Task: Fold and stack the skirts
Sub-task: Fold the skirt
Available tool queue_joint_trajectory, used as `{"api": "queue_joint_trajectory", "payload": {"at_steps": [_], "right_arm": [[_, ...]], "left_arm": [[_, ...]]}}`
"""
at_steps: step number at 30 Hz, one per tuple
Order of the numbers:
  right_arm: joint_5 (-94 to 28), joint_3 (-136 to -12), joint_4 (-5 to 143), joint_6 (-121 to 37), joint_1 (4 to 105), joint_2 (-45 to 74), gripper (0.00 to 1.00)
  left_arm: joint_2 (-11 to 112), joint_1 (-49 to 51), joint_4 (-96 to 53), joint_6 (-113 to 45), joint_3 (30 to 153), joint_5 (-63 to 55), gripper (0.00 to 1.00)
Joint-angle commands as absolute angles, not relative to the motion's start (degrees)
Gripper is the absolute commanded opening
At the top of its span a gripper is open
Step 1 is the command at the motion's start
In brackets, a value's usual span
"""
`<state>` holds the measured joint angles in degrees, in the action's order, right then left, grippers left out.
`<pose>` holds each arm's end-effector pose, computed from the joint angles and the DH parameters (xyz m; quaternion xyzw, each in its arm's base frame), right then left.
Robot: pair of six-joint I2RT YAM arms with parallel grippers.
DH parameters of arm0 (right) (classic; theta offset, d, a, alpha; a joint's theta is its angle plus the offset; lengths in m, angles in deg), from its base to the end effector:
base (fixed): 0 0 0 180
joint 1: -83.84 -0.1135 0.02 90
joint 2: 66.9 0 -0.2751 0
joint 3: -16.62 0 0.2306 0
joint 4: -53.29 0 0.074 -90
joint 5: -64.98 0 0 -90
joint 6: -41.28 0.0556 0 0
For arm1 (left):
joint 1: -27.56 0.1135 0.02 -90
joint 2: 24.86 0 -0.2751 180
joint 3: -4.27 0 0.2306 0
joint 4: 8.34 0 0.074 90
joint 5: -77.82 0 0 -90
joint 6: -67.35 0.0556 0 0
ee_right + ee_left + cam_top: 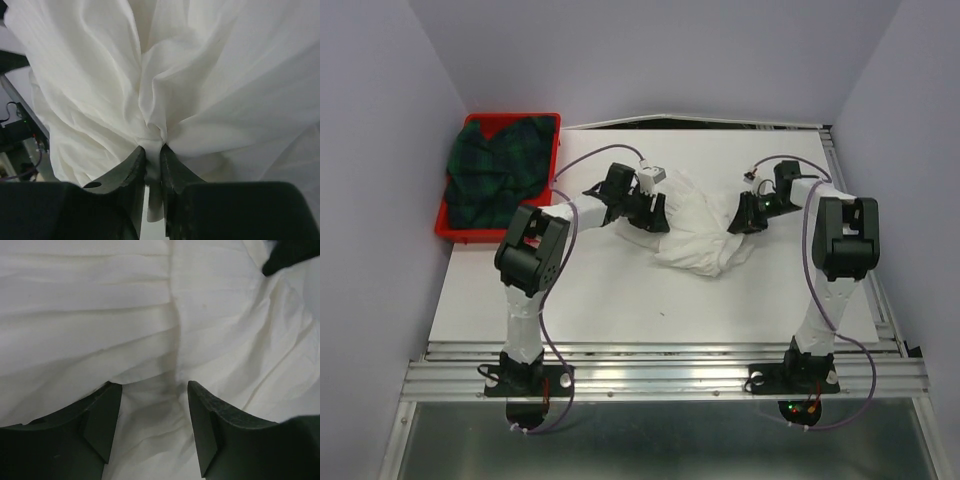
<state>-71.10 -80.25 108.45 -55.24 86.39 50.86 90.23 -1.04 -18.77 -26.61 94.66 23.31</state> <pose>0.3921 0.0226 0.1655 -0.0791 0.9112 0.3784 0.1421 0.3741 -0.2407 0.1976 0.3176 0.7959 -0.3827 0.3454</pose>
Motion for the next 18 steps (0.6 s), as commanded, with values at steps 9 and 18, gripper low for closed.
{"api": "queue_joint_trajectory", "payload": {"at_steps": [9, 18], "right_arm": [[-85.1, -58.1, 95.3, -34.4, 82.7, 37.8, 0.45], [-79.7, -53.0, 92.3, -24.8, 82.7, 24.2, 0.66]], "left_arm": [[88.7, 5.5, -25.7, -6.1, 108.2, 15.4, 0.80], [55.9, -5.0, -22.6, 15.9, 82.9, 2.7, 0.92]]}}
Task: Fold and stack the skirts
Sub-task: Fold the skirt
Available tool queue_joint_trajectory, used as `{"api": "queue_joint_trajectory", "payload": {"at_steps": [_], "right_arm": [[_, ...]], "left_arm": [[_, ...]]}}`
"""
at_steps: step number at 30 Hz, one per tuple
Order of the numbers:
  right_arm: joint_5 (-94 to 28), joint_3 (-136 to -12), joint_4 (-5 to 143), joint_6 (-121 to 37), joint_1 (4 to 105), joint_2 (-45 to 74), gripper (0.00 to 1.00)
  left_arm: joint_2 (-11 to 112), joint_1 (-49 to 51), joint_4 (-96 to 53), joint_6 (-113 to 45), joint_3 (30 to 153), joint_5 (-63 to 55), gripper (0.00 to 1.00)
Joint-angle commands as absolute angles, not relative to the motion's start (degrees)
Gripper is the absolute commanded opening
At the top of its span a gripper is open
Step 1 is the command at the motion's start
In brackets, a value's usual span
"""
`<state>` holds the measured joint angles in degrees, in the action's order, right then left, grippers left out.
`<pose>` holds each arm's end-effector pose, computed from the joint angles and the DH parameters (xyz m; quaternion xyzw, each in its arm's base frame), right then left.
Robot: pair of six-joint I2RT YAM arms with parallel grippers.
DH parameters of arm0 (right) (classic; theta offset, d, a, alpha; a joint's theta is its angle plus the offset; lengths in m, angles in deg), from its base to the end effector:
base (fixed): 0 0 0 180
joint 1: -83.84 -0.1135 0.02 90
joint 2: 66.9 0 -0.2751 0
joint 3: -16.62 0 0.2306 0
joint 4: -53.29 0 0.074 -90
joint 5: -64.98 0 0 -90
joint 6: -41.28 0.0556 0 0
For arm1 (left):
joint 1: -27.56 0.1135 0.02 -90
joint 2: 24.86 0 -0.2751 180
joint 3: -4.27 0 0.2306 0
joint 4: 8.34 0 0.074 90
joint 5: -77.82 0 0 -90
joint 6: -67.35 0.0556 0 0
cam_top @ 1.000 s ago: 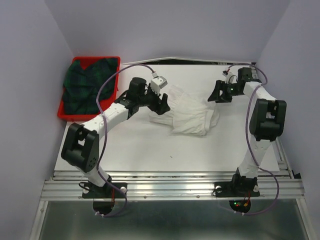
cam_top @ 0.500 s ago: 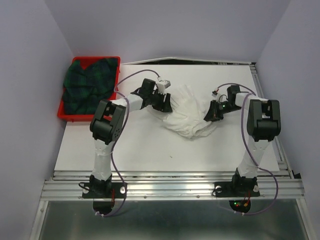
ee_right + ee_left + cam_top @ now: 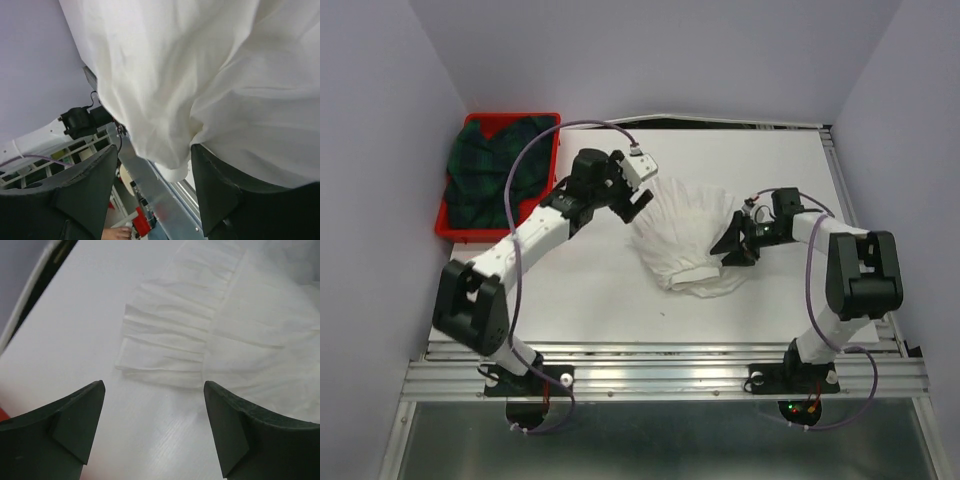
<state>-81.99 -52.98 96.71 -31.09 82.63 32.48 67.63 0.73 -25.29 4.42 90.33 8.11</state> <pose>0.2941 0.0528 0.1705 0.0552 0.8706 0.4865 0.0494 0.3276 -0.1873 0.3125 0.4591 0.6895 -0.1461 0.5409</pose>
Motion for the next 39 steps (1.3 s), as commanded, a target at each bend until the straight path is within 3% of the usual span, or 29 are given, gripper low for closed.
{"api": "queue_joint_trajectory", "payload": {"at_steps": [1, 5, 8, 13, 18, 29, 36, 39], "right_arm": [[-77.3, -53.3, 92.5, -24.6, 82.7, 22.7, 0.66], [-62.7, -55.8, 93.2, -26.7, 82.7, 17.0, 0.64], [-64.3, -59.8, 89.6, -27.4, 82.7, 17.3, 0.58], [-71.7, -69.2, 88.5, -33.1, 80.5, 27.5, 0.54], [-74.8, -74.4, 85.5, -37.7, 76.6, 37.5, 0.47], [-72.0, -75.0, 85.2, -41.8, 72.9, 45.5, 0.43], [-70.5, -76.1, 87.7, -43.9, 72.9, 49.6, 0.40], [-70.1, -76.1, 88.3, -44.6, 72.9, 50.0, 0.40]], "left_arm": [[51.4, -9.1, -20.5, 16.7, 77.6, -0.8, 0.91], [43.6, -22.9, -11.2, 21.5, 63.2, -14.5, 0.88], [43.9, -33.4, -3.9, 23.6, 56.5, -24.1, 0.88], [53.0, -42.4, 0.1, 19.7, 58.4, -32.8, 0.92], [64.7, -44.5, 2.2, 18.3, 64.1, -36.1, 0.85], [73.7, -44.5, 3.6, 21.4, 65.6, -35.6, 0.68], [76.7, -44.1, 3.7, 21.5, 66.1, -36.4, 0.72], [77.6, -43.6, 4.5, 21.0, 66.6, -37.1, 0.65]]}}
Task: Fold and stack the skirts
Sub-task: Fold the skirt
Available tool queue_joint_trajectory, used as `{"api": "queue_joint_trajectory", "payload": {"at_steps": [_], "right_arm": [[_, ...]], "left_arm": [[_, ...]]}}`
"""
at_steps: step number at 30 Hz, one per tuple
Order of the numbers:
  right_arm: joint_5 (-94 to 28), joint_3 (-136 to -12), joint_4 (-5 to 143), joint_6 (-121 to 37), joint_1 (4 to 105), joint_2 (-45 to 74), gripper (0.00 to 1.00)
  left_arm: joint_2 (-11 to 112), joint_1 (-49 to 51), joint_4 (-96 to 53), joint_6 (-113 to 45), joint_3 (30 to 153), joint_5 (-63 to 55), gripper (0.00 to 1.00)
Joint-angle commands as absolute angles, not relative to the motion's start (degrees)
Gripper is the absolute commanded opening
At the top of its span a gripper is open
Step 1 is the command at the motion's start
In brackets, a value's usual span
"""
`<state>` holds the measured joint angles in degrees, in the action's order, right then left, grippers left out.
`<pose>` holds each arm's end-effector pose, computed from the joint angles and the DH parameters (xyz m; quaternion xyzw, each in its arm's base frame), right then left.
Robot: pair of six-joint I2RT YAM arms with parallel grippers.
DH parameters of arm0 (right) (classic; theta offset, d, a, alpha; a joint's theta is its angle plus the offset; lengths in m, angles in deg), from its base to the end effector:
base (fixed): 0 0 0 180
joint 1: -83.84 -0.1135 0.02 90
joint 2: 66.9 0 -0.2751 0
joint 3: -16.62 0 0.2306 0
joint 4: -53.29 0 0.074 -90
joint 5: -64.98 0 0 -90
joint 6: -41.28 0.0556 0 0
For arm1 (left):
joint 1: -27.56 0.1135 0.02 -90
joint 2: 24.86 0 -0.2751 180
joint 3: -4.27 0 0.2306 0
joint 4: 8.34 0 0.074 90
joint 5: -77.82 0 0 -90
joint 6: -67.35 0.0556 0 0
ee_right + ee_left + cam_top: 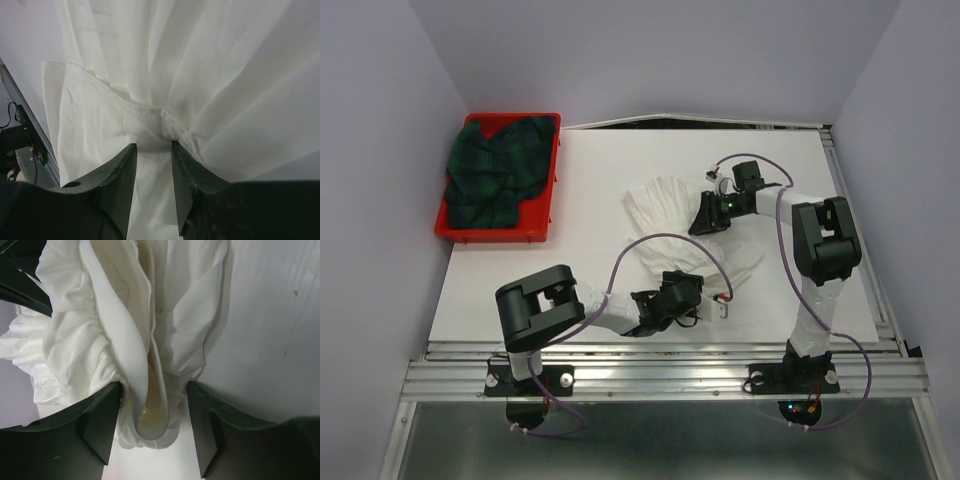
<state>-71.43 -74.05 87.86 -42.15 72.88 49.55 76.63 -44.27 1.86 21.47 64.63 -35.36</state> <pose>0.3907 0.1167 0.1619 -0.1348 0.8840 0.4123 0.1744 0.1317 -0.3312 0.1671 0.6701 0.5359 0.0541 0.5107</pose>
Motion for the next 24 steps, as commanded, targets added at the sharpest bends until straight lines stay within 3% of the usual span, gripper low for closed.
{"api": "queue_joint_trajectory", "payload": {"at_steps": [1, 3, 4, 7, 8, 9, 24], "right_arm": [[-69.8, -76.1, 88.7, -44.9, 72.4, 49.9, 0.39], [-69.8, -76.2, 89.5, -45.7, 72.4, 50.3, 0.39], [-69.8, -76.3, 89.9, -46.0, 72.4, 50.3, 0.38], [-70.0, -76.1, 90.7, -46.7, 72.4, 50.4, 0.36], [-70.0, -76.0, 90.9, -47.0, 71.9, 50.4, 0.36], [-70.2, -75.7, 90.9, -47.0, 71.9, 50.4, 0.36], [-72.1, -68.3, 96.7, -55.4, 67.1, 43.9, 0.28]], "left_arm": [[77.7, -43.3, 4.7, 21.0, 66.9, -37.3, 0.58], [77.4, -42.7, 4.7, 21.2, 67.2, -37.3, 0.46], [77.0, -42.4, 4.6, 21.3, 67.2, -37.0, 0.34], [74.8, -41.9, 2.4, 21.1, 67.9, -35.6, 0.14], [73.5, -41.5, 0.8, 20.7, 68.6, -34.0, 0.03], [72.6, -41.4, -0.8, 20.1, 69.0, -33.2, 0.00], [60.1, -41.2, -32.0, 6.5, 79.0, -12.7, 0.00]]}}
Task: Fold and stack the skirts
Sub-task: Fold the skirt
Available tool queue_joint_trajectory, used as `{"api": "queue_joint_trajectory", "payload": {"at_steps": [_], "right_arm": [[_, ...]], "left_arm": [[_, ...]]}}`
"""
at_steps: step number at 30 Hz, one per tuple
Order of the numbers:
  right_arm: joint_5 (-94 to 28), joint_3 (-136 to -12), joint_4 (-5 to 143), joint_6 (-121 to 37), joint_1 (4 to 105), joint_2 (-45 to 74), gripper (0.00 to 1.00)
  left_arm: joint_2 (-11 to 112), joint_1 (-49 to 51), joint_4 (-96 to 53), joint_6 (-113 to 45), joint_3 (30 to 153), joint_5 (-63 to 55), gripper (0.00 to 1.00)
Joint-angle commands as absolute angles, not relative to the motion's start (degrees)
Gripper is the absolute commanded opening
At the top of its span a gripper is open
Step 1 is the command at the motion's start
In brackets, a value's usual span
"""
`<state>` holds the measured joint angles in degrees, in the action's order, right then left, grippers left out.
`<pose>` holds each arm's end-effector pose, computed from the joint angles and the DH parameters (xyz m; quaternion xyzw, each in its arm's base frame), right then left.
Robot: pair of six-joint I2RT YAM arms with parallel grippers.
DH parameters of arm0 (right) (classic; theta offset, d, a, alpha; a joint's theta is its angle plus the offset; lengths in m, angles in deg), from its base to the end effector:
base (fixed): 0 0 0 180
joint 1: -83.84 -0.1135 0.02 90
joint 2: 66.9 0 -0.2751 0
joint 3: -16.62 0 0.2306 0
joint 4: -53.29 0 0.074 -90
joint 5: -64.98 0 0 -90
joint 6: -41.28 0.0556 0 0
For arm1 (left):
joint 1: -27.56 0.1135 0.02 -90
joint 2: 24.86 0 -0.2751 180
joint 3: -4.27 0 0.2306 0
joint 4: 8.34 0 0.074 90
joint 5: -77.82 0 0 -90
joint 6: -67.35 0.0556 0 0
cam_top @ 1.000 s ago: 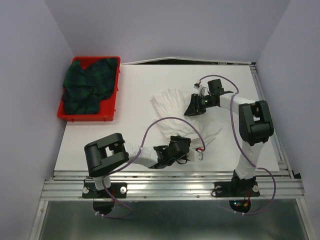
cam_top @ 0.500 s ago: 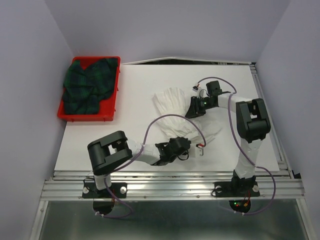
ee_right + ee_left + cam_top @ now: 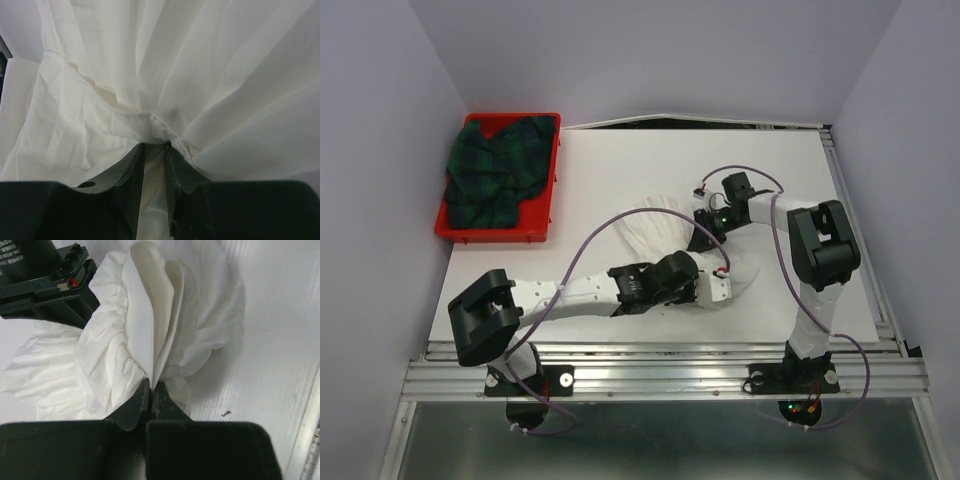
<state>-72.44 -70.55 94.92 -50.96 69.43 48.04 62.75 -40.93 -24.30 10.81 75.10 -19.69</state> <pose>0.3572 0.1340 0.1510 -0.2016 0.8809 0.4108 0.1208 0.1307 -0.3117 0.2520 0.6607 0.5759 -0.0891 0.4733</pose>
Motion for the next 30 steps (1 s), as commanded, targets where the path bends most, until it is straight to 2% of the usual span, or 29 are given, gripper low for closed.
{"api": "queue_joint_trajectory", "payload": {"at_steps": [1, 6, 7, 10, 16, 21, 23, 25, 27, 30], "right_arm": [[-72.0, -67.7, 97.1, -55.7, 66.0, 42.5, 0.28], [-71.4, -64.9, 98.0, -56.0, 64.9, 40.2, 0.27], [-71.1, -64.9, 98.3, -56.3, 64.9, 40.3, 0.27], [-69.8, -65.1, 98.4, -56.5, 64.9, 41.4, 0.27], [-69.8, -66.4, 98.7, -56.1, 64.9, 41.7, 0.27], [-69.8, -67.3, 99.0, -56.0, 64.9, 42.3, 0.27], [-69.8, -67.3, 99.0, -55.9, 64.9, 42.4, 0.27], [-69.8, -67.1, 99.0, -55.9, 64.9, 42.4, 0.26], [-69.8, -66.8, 99.1, -56.0, 64.9, 42.5, 0.26], [-69.7, -66.8, 99.0, -56.2, 64.9, 43.0, 0.26]], "left_arm": [[60.1, -40.9, -34.1, 6.1, 79.8, -9.6, 0.00], [60.2, -39.9, -35.5, 3.8, 79.6, -6.2, 0.00], [60.7, -39.9, -35.8, 4.2, 78.9, -6.6, 0.10], [62.4, -39.9, -34.6, 4.9, 76.8, -7.1, 0.28], [62.7, -39.9, -34.0, 4.7, 76.4, -5.6, 0.42], [64.3, -39.9, -33.7, 4.5, 77.3, -5.4, 0.44], [65.0, -39.9, -33.3, 4.4, 77.3, -5.7, 0.37], [65.3, -39.9, -33.1, 4.3, 77.4, -5.9, 0.34], [65.4, -40.3, -33.3, 5.0, 77.2, -6.8, 0.35], [65.1, -41.1, -33.2, 5.7, 76.3, -8.4, 0.43]]}}
